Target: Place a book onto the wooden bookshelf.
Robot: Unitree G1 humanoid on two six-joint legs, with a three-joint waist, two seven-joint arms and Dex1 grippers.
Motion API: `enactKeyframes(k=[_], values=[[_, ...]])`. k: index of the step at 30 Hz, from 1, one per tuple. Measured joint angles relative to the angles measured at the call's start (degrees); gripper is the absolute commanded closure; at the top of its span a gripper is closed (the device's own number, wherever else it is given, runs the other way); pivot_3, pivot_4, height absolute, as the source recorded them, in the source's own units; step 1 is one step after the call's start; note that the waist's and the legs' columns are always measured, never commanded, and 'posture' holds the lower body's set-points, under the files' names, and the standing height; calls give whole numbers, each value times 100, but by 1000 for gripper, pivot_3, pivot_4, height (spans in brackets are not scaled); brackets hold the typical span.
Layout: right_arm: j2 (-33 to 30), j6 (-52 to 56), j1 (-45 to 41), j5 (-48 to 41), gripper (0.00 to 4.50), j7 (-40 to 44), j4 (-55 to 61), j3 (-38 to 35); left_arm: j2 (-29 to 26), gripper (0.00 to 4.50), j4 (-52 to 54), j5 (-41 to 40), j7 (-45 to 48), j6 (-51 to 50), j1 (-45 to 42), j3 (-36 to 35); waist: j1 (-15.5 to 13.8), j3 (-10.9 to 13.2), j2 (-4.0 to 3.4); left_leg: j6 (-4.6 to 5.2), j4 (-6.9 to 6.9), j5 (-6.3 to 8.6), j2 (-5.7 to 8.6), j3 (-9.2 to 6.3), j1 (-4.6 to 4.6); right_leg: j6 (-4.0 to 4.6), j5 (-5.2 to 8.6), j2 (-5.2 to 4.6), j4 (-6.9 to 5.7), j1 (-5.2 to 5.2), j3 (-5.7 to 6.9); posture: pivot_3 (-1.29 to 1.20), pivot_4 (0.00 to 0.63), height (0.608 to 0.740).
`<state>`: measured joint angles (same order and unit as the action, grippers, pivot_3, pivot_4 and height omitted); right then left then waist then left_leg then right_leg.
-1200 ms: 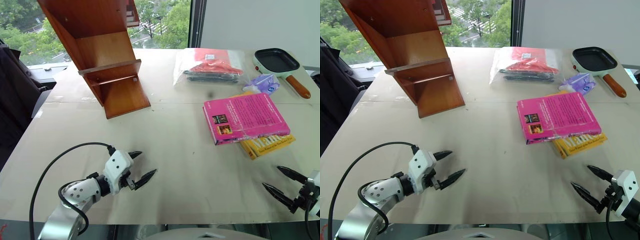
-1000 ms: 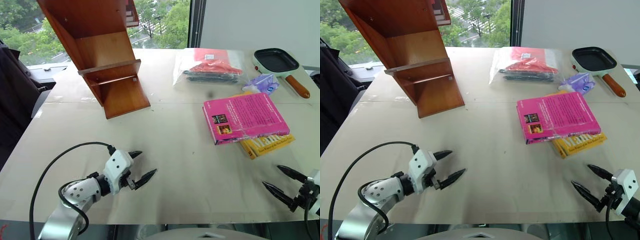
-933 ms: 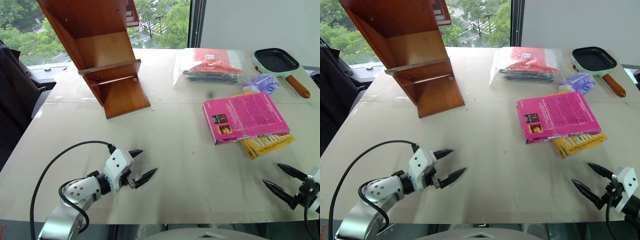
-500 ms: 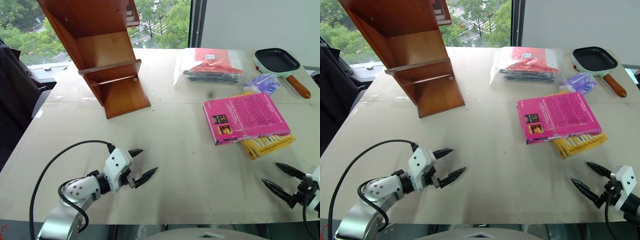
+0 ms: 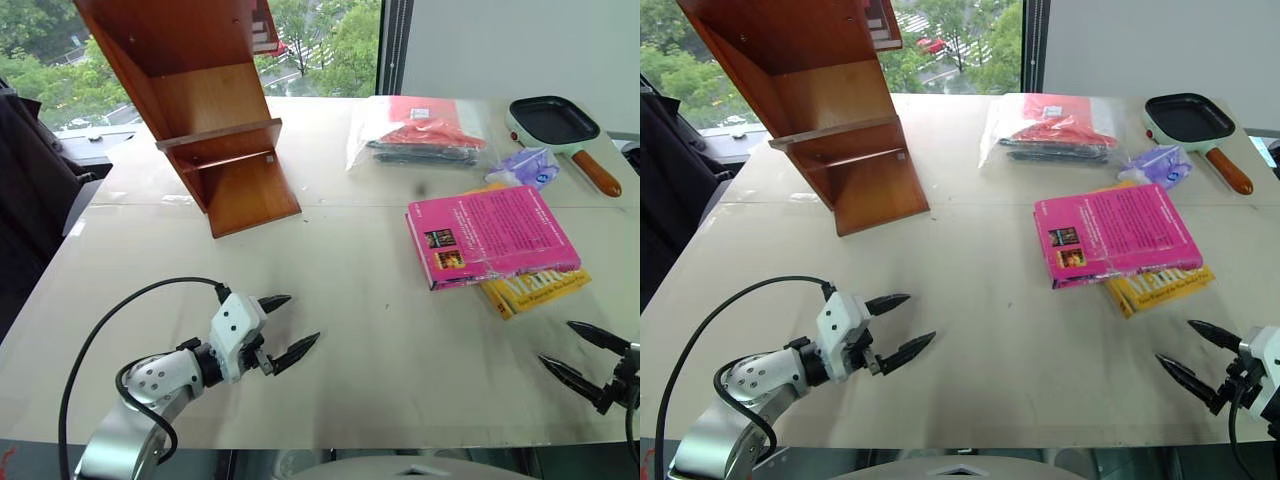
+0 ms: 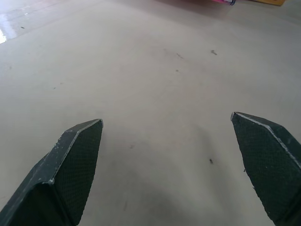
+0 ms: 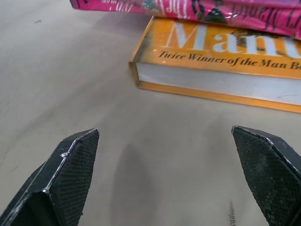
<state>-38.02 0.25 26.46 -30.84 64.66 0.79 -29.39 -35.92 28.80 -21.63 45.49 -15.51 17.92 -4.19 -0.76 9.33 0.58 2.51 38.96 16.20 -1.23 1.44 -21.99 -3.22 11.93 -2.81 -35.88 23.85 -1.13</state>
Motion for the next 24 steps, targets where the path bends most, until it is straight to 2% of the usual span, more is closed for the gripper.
enactKeyframes(k=[6,11,14,17,19,22,24], values=[[-291,321,-393,-258,41,-88,-160,-397,-131,0,218,-336,120,-171,-190,-84,4,2,1,0,0,0,1,3,2,0,0,2,0,0,-4,0,150,731],[-643,895,-1265,-277,41,-776,-178,-485,-687,0,177,-852,328,-538,-919,-834,10,4,-1,1,0,-1,-3,-1,5,2,-2,17,-3,0,-2,0,150,731],[-827,1293,-1749,-281,41,-1006,-174,-429,-893,0,176,-1081,440,-734,-1155,-984,14,6,-2,1,0,-1,0,5,0,17,-11,17,-1,1,-5,0,150,731],[-1327,1766,-3300,33,41,-1259,-459,314,-1167,0,264,-1440,490,-1097,-1745,-1085,113,29,-2,3,2,-2,6,23,4,19,-16,15,-1,2,-22,0,150,731],[-1430,1872,-4091,199,41,-1306,-749,653,-1238,0,433,-1602,466,-1245,-1878,-1156,130,28,3,3,1,-2,6,17,2,21,-16,17,0,0,-16,0,150,731],[-1366,1867,-5110,545,866,-1384,-1376,1183,-1242,0,583,-1789,394,-1462,-1989,-1140,142,33,7,2,-1,-2,7,9,-10,21,-15,21,2,8,-11,0,150,731],[-1287,1640,-5815,1001,1894,-1428,-1955,1687,-1247,0,725,-1909,288,-1595,-2020,-1180,144,35,8,2,-4,-2,7,5,-16,20,-15,21,3,15,-11,0,150,731]])
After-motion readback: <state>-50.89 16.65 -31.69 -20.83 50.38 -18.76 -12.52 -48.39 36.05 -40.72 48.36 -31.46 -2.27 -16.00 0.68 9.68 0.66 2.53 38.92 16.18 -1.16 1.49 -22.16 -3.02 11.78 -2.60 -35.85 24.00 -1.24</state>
